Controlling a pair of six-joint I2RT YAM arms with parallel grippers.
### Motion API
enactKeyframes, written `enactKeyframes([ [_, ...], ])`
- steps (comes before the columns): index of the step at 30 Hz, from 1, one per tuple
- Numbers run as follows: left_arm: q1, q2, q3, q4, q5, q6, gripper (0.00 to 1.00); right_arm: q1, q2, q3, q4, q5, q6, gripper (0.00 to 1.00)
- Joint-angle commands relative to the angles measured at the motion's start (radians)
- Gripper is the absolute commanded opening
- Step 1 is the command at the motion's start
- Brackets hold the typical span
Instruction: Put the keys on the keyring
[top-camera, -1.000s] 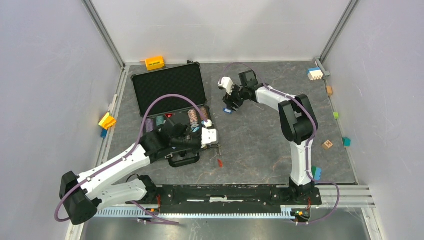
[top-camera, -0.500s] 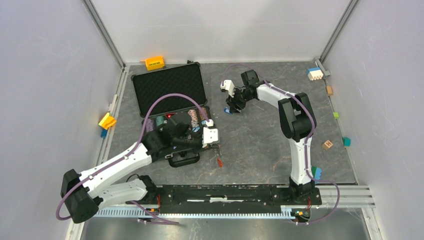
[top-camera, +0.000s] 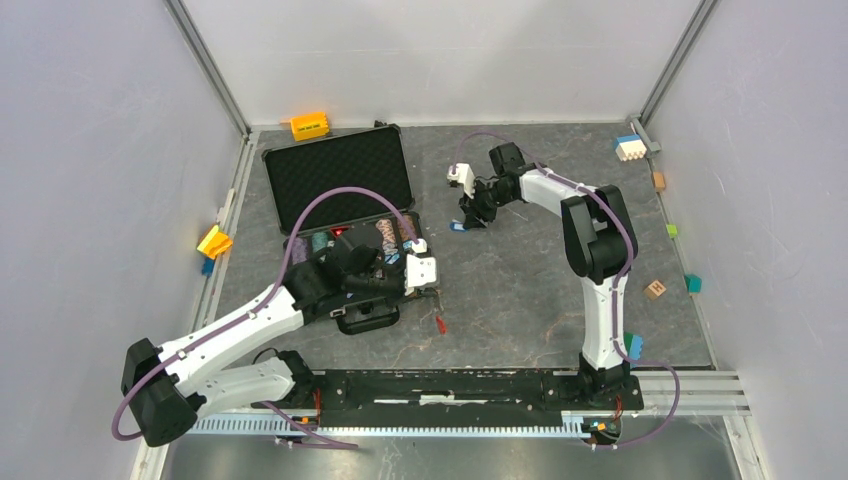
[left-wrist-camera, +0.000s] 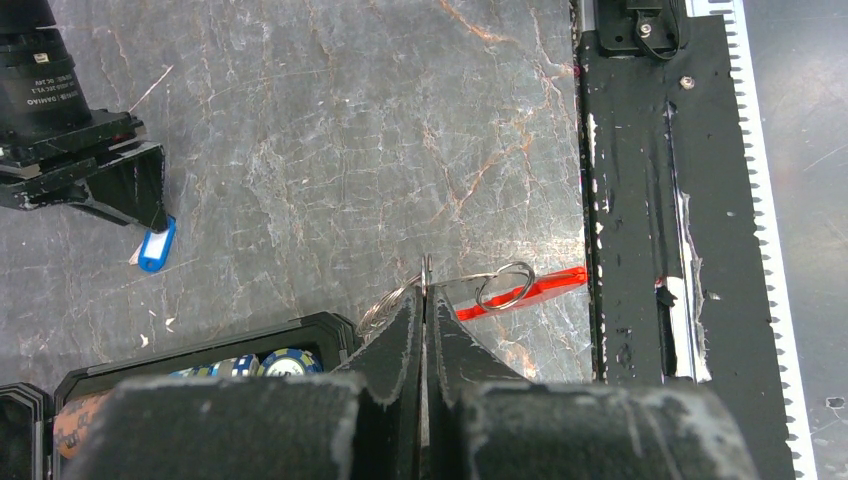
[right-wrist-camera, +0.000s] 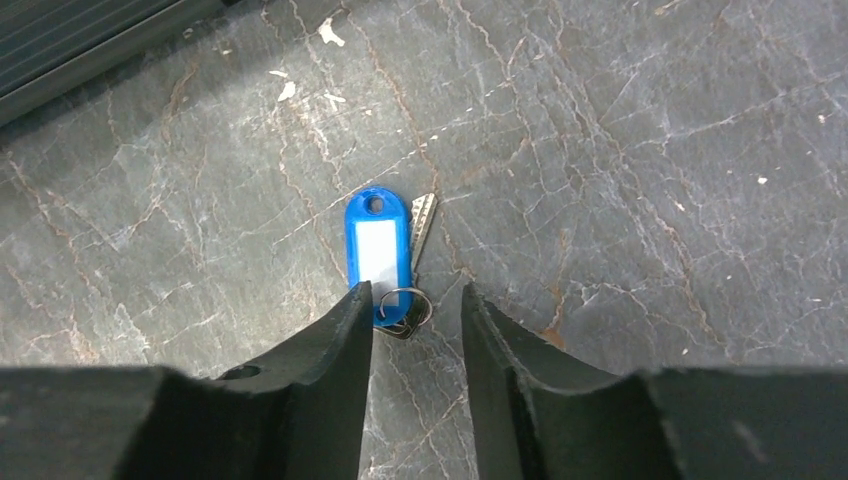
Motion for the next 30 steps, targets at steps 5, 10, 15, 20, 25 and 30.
enactKeyframes([
  [5,0.005,-0.013,0.033,0.031,0.011,0.030,0.02,-0.014,-0.037,-0.014,-0.062,-0.041,-0.026,0.29],
  [10,0.005,-0.018,0.030,0.036,0.008,0.032,0.02,-0.026,-0.096,-0.049,-0.071,-0.051,-0.039,0.21],
  [15,0.005,-0.016,0.030,0.039,0.009,0.035,0.02,-0.034,-0.169,-0.121,-0.073,-0.059,-0.058,0.00],
  [20,0.005,-0.016,0.030,0.039,0.013,0.036,0.02,-0.036,-0.233,-0.206,-0.062,-0.059,-0.067,0.00],
  [25,0.005,-0.011,0.029,0.045,0.016,0.037,0.02,-0.037,-0.281,-0.273,-0.001,-0.030,-0.058,0.02],
  [30,0.005,-0.005,0.036,0.045,0.019,0.038,0.02,-0.037,-0.211,-0.185,-0.021,0.011,-0.065,0.46],
])
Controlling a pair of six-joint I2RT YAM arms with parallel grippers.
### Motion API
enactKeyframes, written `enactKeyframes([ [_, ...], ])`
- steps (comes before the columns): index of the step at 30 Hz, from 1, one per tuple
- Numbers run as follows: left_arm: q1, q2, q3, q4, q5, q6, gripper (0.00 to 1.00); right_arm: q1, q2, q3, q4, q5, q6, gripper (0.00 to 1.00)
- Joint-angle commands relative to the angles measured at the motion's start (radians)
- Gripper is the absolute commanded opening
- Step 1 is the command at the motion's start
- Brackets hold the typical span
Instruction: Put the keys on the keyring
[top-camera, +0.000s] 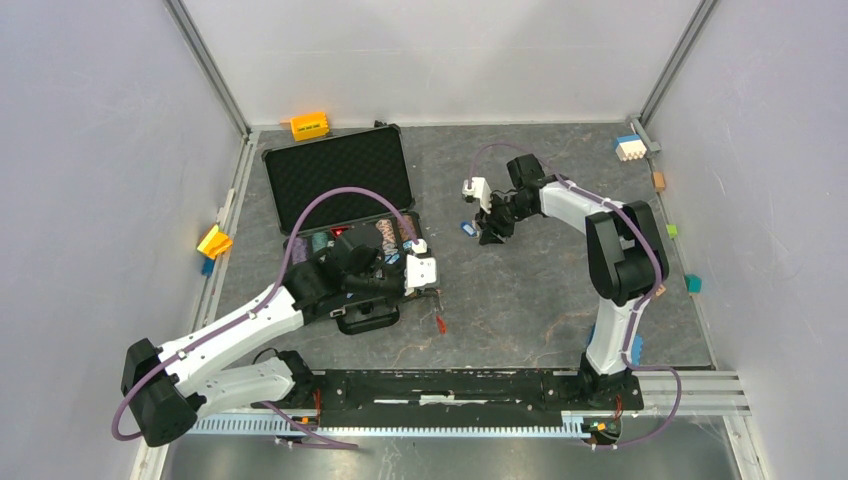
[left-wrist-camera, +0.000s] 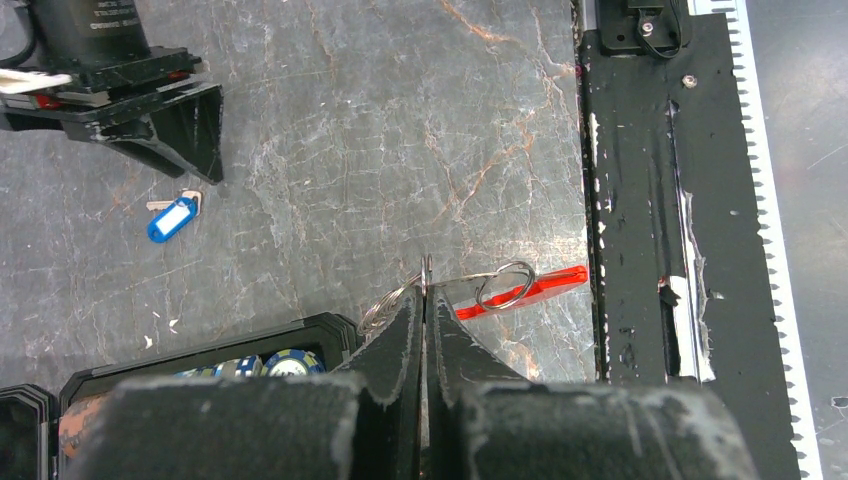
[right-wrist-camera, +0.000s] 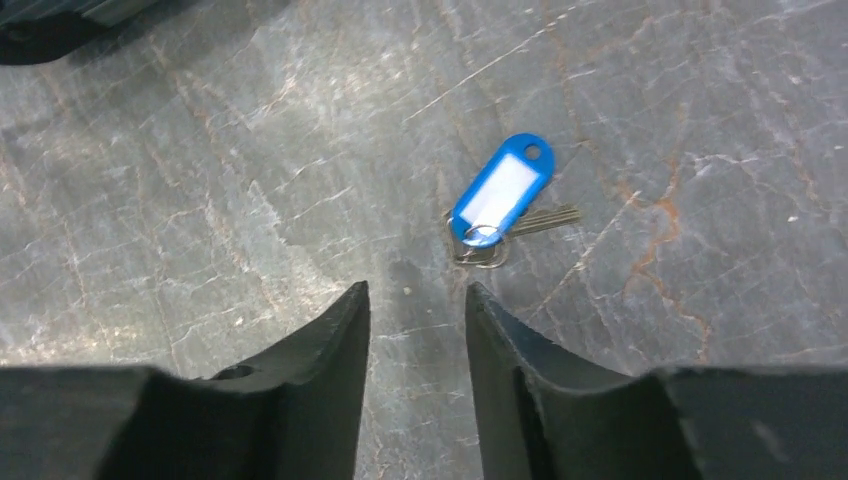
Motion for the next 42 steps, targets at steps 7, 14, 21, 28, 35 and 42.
enactKeyframes([
  [7,0.005,0.001,0.039,0.038,0.016,0.030,0.02,-0.003,0.131,0.175,-0.015,0.018,-0.023,0.52],
  [14,0.005,0.007,0.044,0.035,0.018,0.033,0.02,-0.003,0.167,0.201,-0.034,-0.002,-0.025,0.48],
  [21,0.005,0.012,0.046,0.034,0.017,0.035,0.02,-0.001,0.179,0.180,-0.036,-0.028,-0.035,0.43],
  [28,0.005,0.010,0.042,0.035,0.012,0.037,0.02,0.001,0.179,0.162,-0.026,-0.041,-0.037,0.32],
  [35,0.005,0.006,0.037,0.035,0.003,0.044,0.02,0.001,0.150,0.155,-0.027,-0.046,-0.037,0.24],
  [42,0.005,0.002,0.030,0.041,-0.004,0.047,0.02,0.000,0.101,0.141,-0.031,-0.043,-0.037,0.10],
])
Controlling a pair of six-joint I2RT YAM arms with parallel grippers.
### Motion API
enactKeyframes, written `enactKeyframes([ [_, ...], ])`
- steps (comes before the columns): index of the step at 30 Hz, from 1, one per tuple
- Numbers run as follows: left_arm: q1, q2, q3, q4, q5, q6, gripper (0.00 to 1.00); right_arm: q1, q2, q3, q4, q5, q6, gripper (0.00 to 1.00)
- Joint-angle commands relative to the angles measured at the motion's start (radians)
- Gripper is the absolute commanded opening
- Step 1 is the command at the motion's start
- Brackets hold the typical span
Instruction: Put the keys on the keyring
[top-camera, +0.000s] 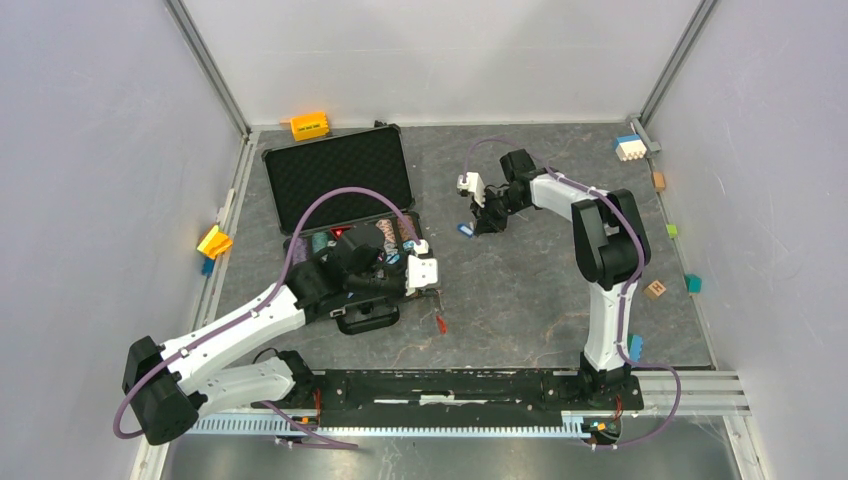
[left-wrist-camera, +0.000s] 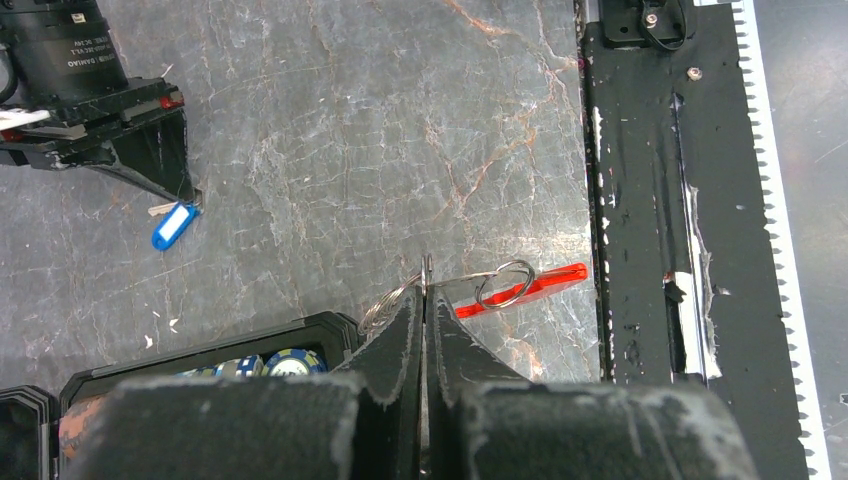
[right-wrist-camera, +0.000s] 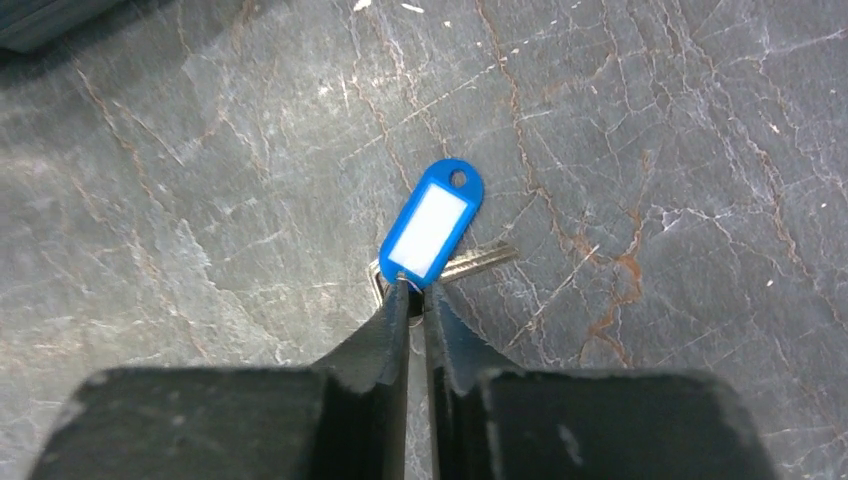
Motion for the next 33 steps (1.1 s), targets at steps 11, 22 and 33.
enactKeyframes([
  [11,0.005,-0.012,0.026,0.048,-0.022,0.034,0.02,-0.002,-0.130,-0.053,-0.014,-0.019,-0.019,0.00],
  [22,0.013,0.016,0.033,0.100,-0.082,-0.040,0.02,-0.003,-0.359,-0.255,0.041,-0.058,-0.060,0.00],
  [33,0.018,0.028,0.039,0.113,-0.077,-0.059,0.02,-0.007,-0.565,-0.493,0.114,-0.007,-0.078,0.00],
])
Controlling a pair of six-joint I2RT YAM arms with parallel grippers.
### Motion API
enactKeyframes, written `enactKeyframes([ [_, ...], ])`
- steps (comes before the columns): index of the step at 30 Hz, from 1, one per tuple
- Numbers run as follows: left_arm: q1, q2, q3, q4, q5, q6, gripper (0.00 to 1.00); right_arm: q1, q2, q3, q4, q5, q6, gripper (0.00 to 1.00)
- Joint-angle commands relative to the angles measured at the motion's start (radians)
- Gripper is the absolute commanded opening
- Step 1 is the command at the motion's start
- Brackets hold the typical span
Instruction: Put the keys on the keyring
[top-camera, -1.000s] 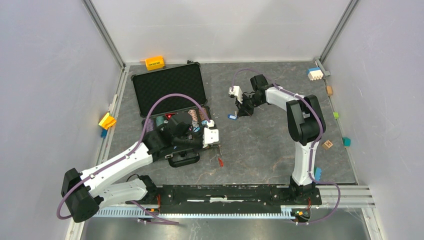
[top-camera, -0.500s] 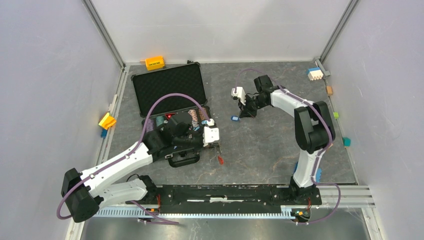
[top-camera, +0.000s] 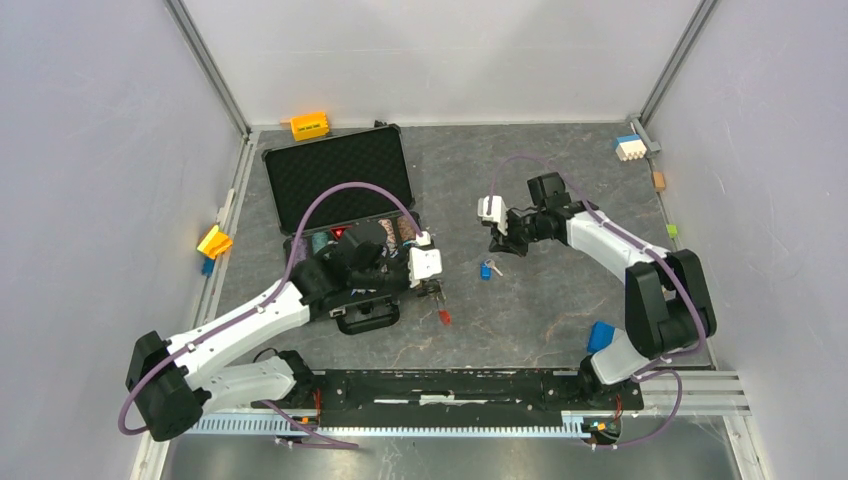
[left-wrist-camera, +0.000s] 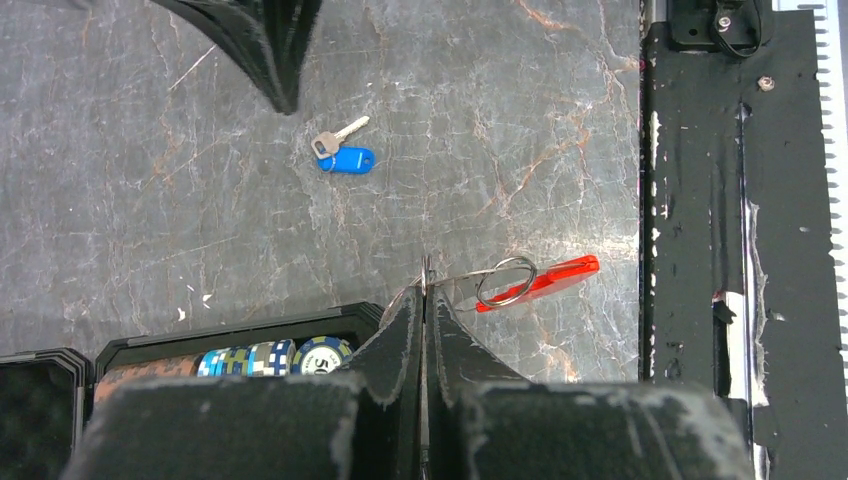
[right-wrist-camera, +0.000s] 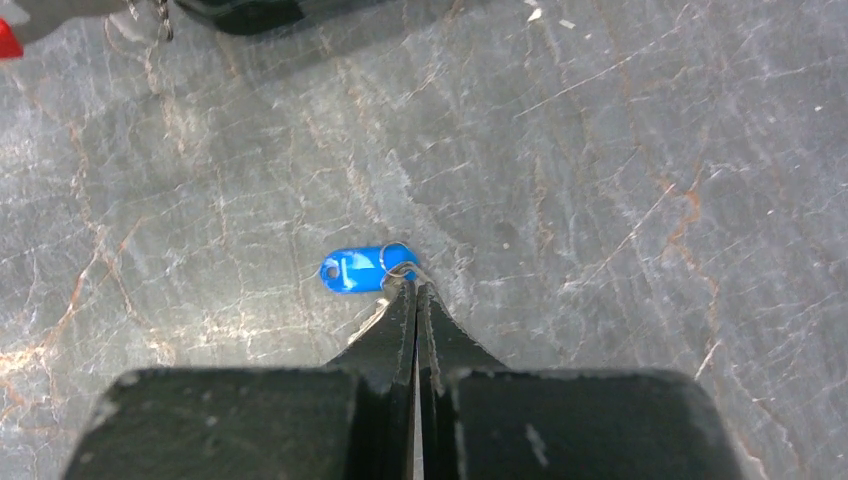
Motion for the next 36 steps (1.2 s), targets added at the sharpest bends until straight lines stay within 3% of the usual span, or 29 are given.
enactKeyframes([
  [1,0.005,-0.003,0.039,0.064,0.003,-0.033,0.02,-0.006,-0.078,-0.106,0.065,0.038,-0.021,0.00],
  [6,0.006,-0.001,0.039,0.062,0.007,-0.028,0.02,-0.005,-0.121,-0.183,0.085,0.106,0.001,0.00],
  [10,0.005,0.007,0.041,0.068,0.014,-0.028,0.02,-0.004,-0.111,-0.185,0.126,0.123,0.063,0.21],
  [13,0.006,0.012,0.045,0.067,0.021,-0.029,0.02,0.010,-0.085,-0.159,0.144,0.135,0.064,0.31],
  [15,0.006,0.012,0.047,0.064,0.022,-0.028,0.02,0.020,-0.061,-0.142,0.147,0.141,0.039,0.45],
  [20,0.006,0.002,0.046,0.046,0.019,-0.018,0.02,0.035,0.015,-0.074,0.085,0.119,-0.065,0.57],
  [23,0.008,-0.010,0.037,0.040,0.014,-0.008,0.02,0.051,0.040,-0.068,0.093,0.124,-0.108,0.59],
  [36,0.018,-0.050,0.021,0.030,0.021,-0.004,0.02,0.110,0.161,0.034,0.039,0.132,-0.162,0.45],
])
